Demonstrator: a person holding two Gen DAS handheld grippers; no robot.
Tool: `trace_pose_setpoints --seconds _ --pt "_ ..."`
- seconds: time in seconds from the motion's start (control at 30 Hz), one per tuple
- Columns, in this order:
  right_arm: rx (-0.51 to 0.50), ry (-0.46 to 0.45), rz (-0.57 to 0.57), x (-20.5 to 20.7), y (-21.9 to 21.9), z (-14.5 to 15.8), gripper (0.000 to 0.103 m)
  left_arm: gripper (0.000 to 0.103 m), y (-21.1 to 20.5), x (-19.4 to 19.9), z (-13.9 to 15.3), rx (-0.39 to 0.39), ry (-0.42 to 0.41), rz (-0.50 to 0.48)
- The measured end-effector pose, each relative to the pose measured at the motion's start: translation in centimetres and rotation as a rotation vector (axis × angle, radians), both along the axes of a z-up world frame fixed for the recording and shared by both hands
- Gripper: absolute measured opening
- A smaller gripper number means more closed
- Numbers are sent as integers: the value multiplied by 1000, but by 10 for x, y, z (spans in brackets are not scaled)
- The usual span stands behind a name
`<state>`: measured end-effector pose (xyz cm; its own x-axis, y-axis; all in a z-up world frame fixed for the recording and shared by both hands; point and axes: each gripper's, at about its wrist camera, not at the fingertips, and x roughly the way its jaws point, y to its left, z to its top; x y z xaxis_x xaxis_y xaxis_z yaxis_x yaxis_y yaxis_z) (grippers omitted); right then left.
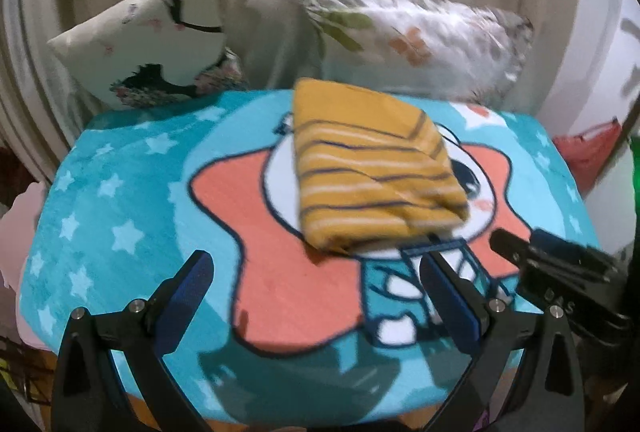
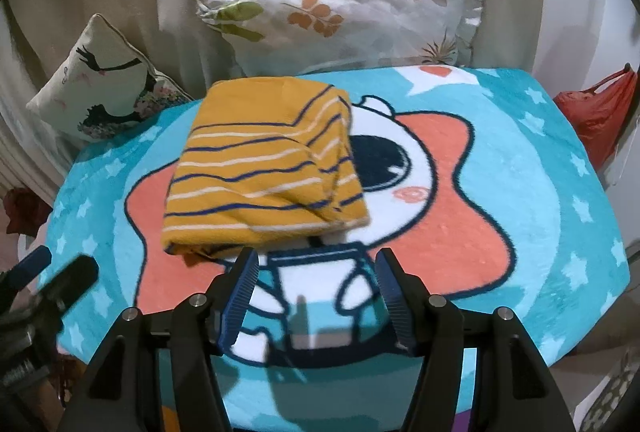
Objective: Fold small clothes
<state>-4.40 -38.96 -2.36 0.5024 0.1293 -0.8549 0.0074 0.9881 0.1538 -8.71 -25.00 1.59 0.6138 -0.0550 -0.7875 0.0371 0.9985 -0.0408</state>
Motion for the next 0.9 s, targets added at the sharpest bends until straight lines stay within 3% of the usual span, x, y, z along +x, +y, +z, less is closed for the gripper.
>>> trace_pose_setpoints --seconds 0.37,0.9 --pt "-21 26 48 -7 -39 -18 68 103 -50 -8 -15 17 71 24" --pt "-3 18 136 5 -50 -27 68 103 -72 -2 -20 43 93 90"
